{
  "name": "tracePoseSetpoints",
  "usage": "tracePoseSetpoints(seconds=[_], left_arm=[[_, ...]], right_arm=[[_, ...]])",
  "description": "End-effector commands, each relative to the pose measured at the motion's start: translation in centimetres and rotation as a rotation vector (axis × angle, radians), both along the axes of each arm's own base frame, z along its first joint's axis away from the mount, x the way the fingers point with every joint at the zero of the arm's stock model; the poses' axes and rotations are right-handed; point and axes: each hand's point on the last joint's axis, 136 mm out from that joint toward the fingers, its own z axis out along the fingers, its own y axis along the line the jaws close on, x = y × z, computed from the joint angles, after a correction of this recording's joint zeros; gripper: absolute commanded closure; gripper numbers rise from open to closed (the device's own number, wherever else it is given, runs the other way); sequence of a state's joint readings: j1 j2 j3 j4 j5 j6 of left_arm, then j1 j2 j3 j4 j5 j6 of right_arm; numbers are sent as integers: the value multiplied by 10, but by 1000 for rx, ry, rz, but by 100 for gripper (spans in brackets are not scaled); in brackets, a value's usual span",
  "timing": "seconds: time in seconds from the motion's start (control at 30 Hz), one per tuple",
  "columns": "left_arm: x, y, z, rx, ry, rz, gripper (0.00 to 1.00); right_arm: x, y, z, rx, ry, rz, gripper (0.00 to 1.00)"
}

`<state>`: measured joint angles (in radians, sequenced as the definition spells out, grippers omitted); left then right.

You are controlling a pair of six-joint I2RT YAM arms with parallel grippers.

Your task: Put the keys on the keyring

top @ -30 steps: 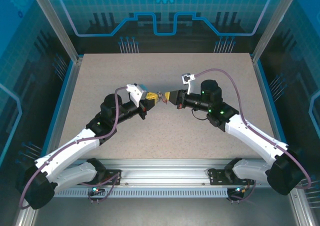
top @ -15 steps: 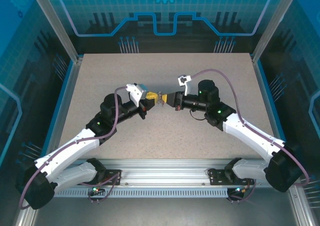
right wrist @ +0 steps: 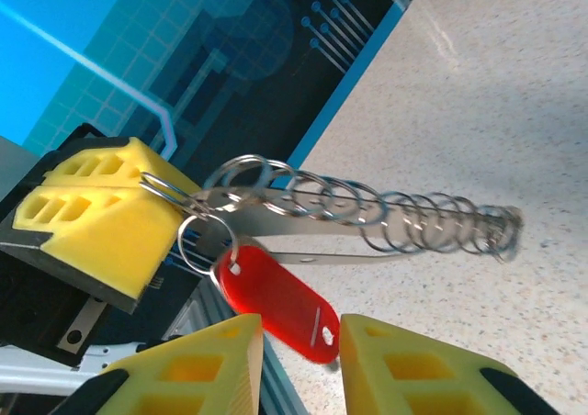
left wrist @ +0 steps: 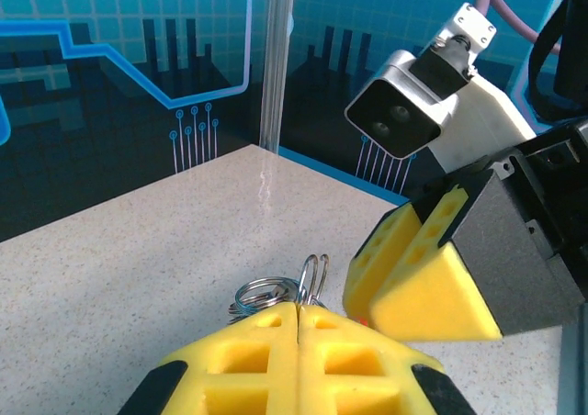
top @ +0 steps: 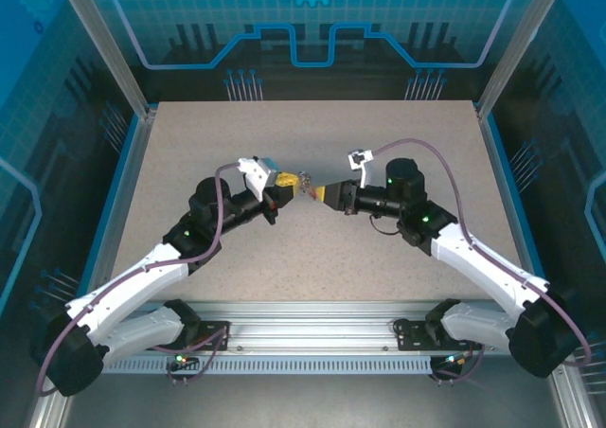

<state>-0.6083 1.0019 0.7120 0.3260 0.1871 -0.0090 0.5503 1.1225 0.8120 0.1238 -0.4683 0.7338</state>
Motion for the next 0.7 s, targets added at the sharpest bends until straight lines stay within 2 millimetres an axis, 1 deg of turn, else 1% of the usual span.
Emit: tracePoseSetpoints(seconds=[0.0,0.07,0.23,0.43,0.57,0.67], left_arm=[[-2,-4,35,-86,-62,-13,100],[-2,-4,35,-101,-53,-17,100],[-2,-7,38,-171,-16,-34,100],[-5,-12,41,-271,36,-80,100],[-6,-16,45,-321,62,-112,100],[-6,-18,50,-356,74,-131,100]], right_arm=[[2,-16,13,29,-32,-48,70],[3,-20,22,46,-55,-65,70],[7,-21,44,92,-122,-90,69],[12,-23,74,160,-222,-115,64],[11,-18,88,194,-265,-98,63],[5,-9,97,215,-297,-60,62]])
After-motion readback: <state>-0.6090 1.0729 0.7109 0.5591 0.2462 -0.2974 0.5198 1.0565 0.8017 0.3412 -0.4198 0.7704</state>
